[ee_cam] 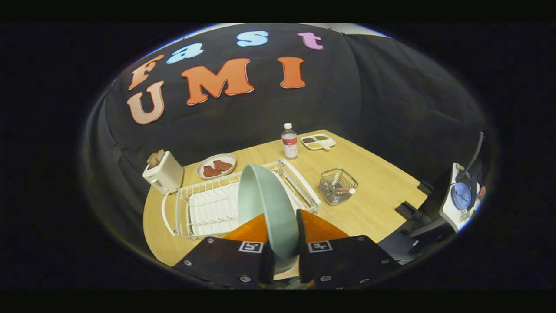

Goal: Take the plate from the dish rack, then take the spoon from the basket and place it into the plate.

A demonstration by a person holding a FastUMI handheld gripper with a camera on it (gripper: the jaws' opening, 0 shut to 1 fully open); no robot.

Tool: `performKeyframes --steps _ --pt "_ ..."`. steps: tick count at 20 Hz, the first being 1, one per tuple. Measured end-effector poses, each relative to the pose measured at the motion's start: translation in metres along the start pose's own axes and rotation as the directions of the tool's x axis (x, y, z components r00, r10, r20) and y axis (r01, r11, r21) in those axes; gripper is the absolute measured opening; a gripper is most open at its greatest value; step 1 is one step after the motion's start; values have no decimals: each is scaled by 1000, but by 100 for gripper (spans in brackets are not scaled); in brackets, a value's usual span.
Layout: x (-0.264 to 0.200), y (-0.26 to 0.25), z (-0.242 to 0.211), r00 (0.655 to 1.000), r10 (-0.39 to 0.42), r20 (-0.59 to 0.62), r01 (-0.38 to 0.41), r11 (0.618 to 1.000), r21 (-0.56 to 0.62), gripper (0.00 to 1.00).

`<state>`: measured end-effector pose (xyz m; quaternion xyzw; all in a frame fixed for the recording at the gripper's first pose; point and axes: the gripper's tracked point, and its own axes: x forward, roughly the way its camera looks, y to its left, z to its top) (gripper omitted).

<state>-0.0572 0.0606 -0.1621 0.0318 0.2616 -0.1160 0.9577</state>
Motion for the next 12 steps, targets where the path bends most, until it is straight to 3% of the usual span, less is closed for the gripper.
performKeyframes --steps 12 --pt "17 2 -99 973 118 -198 -81 980 184 23"
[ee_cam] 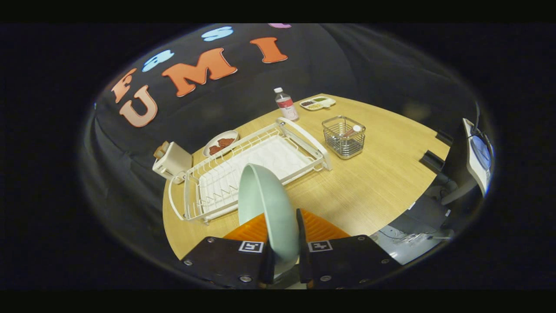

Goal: Take the plate from the dish rack, then take the spoon from the basket and place it into the plate.

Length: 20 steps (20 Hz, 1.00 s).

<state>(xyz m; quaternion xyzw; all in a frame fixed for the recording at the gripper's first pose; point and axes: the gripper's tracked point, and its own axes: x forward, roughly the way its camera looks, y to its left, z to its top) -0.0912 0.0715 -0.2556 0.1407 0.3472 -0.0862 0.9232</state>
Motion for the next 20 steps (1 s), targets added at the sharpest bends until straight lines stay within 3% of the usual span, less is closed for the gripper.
performKeyframes --steps 9,12,20 --pt "29 -14 -40 995 3 -98 3 998 58 23" --pt "35 -12 -44 993 40 -113 -27 993 112 23" --pt "48 -19 -57 984 56 -168 -28 986 162 28"
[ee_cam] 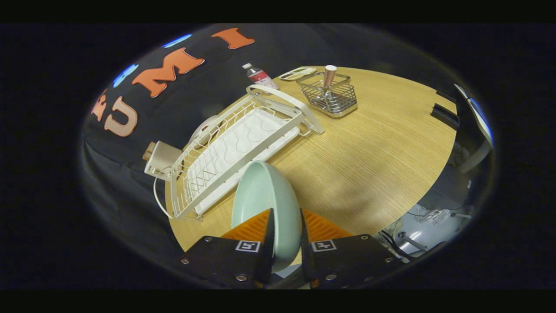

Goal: Take the plate from the dish rack, then take the spoon from the basket and place it into the plate.

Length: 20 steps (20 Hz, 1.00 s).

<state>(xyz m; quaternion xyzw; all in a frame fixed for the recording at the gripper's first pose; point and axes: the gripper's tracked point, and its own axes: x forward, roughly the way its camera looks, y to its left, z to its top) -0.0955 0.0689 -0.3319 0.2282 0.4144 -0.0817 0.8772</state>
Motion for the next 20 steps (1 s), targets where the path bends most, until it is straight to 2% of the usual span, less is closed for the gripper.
performKeyframes --steps 4,5,7,10,17,19,20 --pt "4 -7 -4 1000 -13 -25 13 1000 8 39" --pt "3 -6 -2 1000 -8 -23 9 1000 9 46" --pt "2 -7 1 1000 -7 -15 7 1000 1 52" --pt "0 -10 11 1000 -18 7 18 999 -27 55" --pt "-10 -35 47 993 -77 87 86 991 -106 92" --pt "-13 -43 64 986 -97 137 114 985 -128 99" --pt "-16 -46 71 983 -104 149 125 982 -143 99"
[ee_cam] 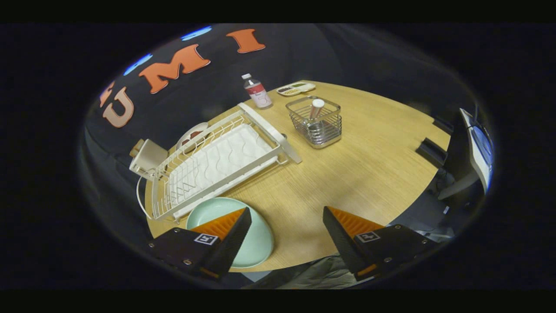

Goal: Take the plate from the dish rack, then take the spoon from the basket and place it into the plate.

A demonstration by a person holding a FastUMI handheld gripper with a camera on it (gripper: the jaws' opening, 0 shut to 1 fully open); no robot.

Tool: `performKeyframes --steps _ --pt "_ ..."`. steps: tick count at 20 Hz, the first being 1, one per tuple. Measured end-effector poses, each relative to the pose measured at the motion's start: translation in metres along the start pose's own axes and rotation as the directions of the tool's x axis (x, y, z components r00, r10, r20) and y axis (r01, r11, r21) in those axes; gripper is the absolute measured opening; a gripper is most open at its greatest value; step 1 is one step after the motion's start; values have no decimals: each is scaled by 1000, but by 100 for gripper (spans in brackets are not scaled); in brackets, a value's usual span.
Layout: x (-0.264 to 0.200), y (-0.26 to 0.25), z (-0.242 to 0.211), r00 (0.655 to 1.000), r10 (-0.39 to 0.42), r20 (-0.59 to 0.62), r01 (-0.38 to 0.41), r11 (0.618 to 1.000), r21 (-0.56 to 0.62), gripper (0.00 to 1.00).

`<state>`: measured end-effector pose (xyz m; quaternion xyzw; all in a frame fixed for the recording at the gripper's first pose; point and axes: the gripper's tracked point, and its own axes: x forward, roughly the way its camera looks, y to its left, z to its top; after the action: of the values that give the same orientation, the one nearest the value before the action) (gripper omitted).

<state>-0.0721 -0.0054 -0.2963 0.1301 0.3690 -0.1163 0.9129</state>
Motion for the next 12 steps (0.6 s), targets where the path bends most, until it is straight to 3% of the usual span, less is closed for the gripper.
performKeyframes --steps 7,12 --pt "-2 -35 41 993 -62 103 68 996 -56 99" --pt "-4 -49 79 977 -63 205 81 993 -84 99"
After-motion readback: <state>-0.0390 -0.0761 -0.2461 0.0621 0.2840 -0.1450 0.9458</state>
